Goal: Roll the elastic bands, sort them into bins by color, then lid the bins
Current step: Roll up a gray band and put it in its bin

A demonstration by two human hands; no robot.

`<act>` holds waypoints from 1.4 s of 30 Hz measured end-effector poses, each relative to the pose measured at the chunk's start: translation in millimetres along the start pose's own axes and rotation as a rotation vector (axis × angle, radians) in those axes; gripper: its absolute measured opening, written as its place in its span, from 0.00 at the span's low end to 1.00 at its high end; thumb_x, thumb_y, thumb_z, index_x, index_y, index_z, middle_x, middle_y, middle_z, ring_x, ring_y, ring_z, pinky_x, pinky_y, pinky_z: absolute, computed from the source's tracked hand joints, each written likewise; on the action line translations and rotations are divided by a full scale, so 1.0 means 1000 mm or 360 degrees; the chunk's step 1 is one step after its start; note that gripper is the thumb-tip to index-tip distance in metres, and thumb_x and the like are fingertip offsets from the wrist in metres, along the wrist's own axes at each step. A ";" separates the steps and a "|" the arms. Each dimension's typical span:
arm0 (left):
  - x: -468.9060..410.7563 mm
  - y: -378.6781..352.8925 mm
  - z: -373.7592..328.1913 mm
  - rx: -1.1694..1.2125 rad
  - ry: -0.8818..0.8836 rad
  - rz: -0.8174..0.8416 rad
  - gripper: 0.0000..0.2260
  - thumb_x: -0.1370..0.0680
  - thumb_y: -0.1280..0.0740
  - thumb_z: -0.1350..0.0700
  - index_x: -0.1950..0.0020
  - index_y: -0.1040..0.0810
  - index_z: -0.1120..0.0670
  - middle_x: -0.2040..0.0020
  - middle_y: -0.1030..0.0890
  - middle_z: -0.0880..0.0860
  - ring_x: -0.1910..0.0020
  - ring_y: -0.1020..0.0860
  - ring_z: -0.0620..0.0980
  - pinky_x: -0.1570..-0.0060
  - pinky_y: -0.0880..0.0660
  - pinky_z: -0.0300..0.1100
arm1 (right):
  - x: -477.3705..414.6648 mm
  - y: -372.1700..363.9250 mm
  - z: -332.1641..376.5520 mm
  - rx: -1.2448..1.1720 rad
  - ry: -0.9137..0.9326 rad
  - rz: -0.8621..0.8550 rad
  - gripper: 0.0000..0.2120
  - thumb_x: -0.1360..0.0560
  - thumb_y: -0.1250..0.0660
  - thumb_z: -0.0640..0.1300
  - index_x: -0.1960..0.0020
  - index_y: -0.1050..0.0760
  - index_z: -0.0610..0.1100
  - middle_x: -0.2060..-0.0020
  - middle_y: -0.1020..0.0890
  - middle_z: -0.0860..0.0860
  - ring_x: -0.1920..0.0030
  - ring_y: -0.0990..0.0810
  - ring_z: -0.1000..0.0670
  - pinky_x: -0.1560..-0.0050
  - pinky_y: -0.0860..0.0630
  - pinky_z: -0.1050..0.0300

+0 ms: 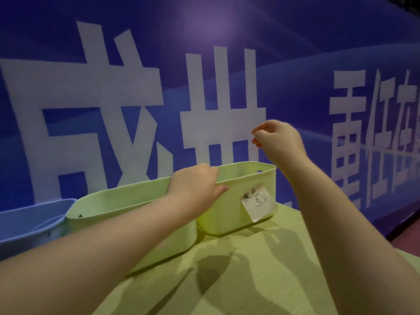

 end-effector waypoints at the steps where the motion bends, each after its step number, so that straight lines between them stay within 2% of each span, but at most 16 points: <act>1: 0.005 0.010 0.001 0.0025 -0.0021 -0.0043 0.21 0.22 0.46 0.39 0.39 0.28 0.51 0.46 0.22 0.48 0.50 0.23 0.49 0.56 0.23 0.46 | 0.000 0.001 0.003 0.0002 0.0008 -0.0006 0.07 0.24 0.41 0.43 0.55 0.26 0.51 0.55 0.18 0.51 0.53 0.21 0.49 0.49 0.22 0.48; 3: 0.019 0.026 0.008 0.0067 -0.0045 -0.0099 0.19 0.21 0.46 0.39 0.43 0.25 0.50 0.52 0.20 0.47 0.55 0.23 0.47 0.58 0.23 0.46 | 0.004 -0.002 0.012 0.0028 0.0035 0.0018 0.06 0.24 0.41 0.43 0.53 0.26 0.51 0.55 0.19 0.51 0.53 0.21 0.50 0.52 0.22 0.50; 6: 0.051 0.045 0.033 0.0124 -0.0010 -0.0120 0.18 0.21 0.47 0.40 0.47 0.24 0.49 0.56 0.20 0.45 0.58 0.23 0.46 0.60 0.24 0.44 | 0.022 -0.014 0.032 0.0120 0.0115 0.0118 0.08 0.23 0.40 0.44 0.45 0.26 0.50 0.55 0.22 0.52 0.58 0.22 0.50 0.61 0.25 0.55; 9: 0.088 0.061 0.074 0.0154 0.0113 -0.0081 0.16 0.21 0.46 0.41 0.50 0.24 0.48 0.58 0.21 0.45 0.60 0.24 0.45 0.60 0.24 0.44 | 0.050 -0.036 0.062 0.0112 0.0189 0.0262 0.10 0.23 0.39 0.45 0.42 0.27 0.50 0.54 0.23 0.53 0.57 0.22 0.52 0.58 0.24 0.53; 12: 0.125 0.077 0.121 0.0094 0.0276 -0.0019 0.14 0.21 0.45 0.43 0.49 0.23 0.48 0.57 0.21 0.47 0.59 0.24 0.46 0.60 0.26 0.43 | 0.086 -0.061 0.096 0.0044 0.0259 0.0468 0.08 0.23 0.37 0.46 0.45 0.27 0.53 0.55 0.22 0.55 0.55 0.22 0.53 0.56 0.23 0.56; 15: 0.166 0.096 0.158 0.0089 0.0432 -0.0031 0.12 0.21 0.43 0.46 0.44 0.25 0.49 0.50 0.20 0.48 0.54 0.25 0.49 0.60 0.29 0.42 | 0.127 -0.083 0.132 -0.0057 0.0312 0.0642 0.06 0.23 0.36 0.46 0.48 0.26 0.53 0.57 0.21 0.58 0.56 0.21 0.57 0.56 0.22 0.59; 19: 0.221 0.113 0.185 0.0156 0.0588 -0.0066 0.12 0.22 0.40 0.49 0.41 0.25 0.49 0.47 0.20 0.49 0.49 0.24 0.52 0.56 0.29 0.44 | 0.185 -0.121 0.175 -0.0075 0.0334 0.0857 0.05 0.24 0.36 0.46 0.48 0.25 0.52 0.56 0.20 0.56 0.54 0.21 0.57 0.51 0.22 0.57; 22: 0.258 0.120 0.198 0.0203 0.0648 -0.0004 0.11 0.23 0.39 0.50 0.43 0.24 0.50 0.48 0.20 0.51 0.49 0.24 0.54 0.53 0.27 0.47 | 0.222 -0.150 0.198 -0.0077 0.0342 0.0939 0.04 0.24 0.36 0.45 0.50 0.23 0.51 0.56 0.19 0.55 0.54 0.21 0.55 0.51 0.23 0.57; 25: 0.292 0.133 0.212 0.0227 0.0698 0.0015 0.09 0.24 0.38 0.51 0.46 0.23 0.50 0.49 0.20 0.50 0.50 0.24 0.53 0.54 0.27 0.47 | 0.254 -0.171 0.218 -0.0073 0.0334 0.1037 0.04 0.25 0.36 0.44 0.52 0.23 0.50 0.58 0.19 0.54 0.55 0.21 0.53 0.56 0.26 0.59; 28: 0.323 0.150 0.228 0.0206 0.0725 0.0034 0.10 0.24 0.38 0.51 0.44 0.23 0.50 0.47 0.21 0.51 0.49 0.24 0.55 0.52 0.26 0.49 | 0.279 -0.188 0.239 -0.0059 0.0335 0.1114 0.06 0.25 0.37 0.43 0.51 0.22 0.49 0.57 0.19 0.52 0.55 0.21 0.52 0.57 0.28 0.60; 33: 0.372 0.154 0.263 0.0164 0.0819 0.0067 0.12 0.24 0.37 0.52 0.42 0.23 0.50 0.46 0.20 0.51 0.49 0.23 0.55 0.52 0.27 0.48 | 0.314 -0.220 0.270 -0.0115 0.0289 0.1182 0.05 0.25 0.36 0.44 0.52 0.23 0.50 0.60 0.20 0.52 0.59 0.24 0.53 0.58 0.30 0.61; 35: 0.390 0.143 0.274 0.0194 0.0892 0.0143 0.12 0.24 0.37 0.51 0.42 0.23 0.49 0.47 0.20 0.51 0.49 0.24 0.54 0.51 0.27 0.48 | 0.328 -0.231 0.277 -0.0020 0.0339 0.1207 0.06 0.25 0.37 0.44 0.51 0.23 0.49 0.59 0.19 0.51 0.57 0.22 0.51 0.57 0.29 0.60; 38: 0.412 0.119 0.280 0.0228 0.0948 0.0271 0.13 0.24 0.37 0.51 0.41 0.23 0.49 0.46 0.21 0.53 0.45 0.24 0.55 0.49 0.27 0.46 | 0.349 -0.245 0.277 0.0374 0.0596 0.1218 0.10 0.24 0.40 0.45 0.45 0.24 0.48 0.52 0.17 0.47 0.50 0.22 0.44 0.51 0.29 0.54; 40: 0.423 0.101 0.278 0.0267 0.0962 0.0326 0.13 0.24 0.38 0.51 0.41 0.24 0.49 0.45 0.21 0.53 0.45 0.24 0.54 0.50 0.27 0.45 | 0.357 -0.251 0.270 0.0555 0.0704 0.1272 0.12 0.23 0.41 0.45 0.42 0.25 0.49 0.48 0.18 0.48 0.46 0.23 0.43 0.49 0.30 0.53; 42: 0.430 0.089 0.278 0.0290 0.0964 0.0342 0.12 0.24 0.39 0.50 0.41 0.24 0.48 0.45 0.22 0.52 0.45 0.25 0.53 0.50 0.28 0.43 | 0.357 -0.253 0.260 0.0614 0.0682 0.1302 0.13 0.23 0.41 0.45 0.40 0.26 0.50 0.45 0.20 0.50 0.44 0.24 0.44 0.45 0.30 0.52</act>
Point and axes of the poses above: each hand's wrist, its own x-axis away from the middle knuckle, its own y-axis out of the back of the hand, z = x × y, the point moved 6 cm from there along -x, towards the middle knuckle
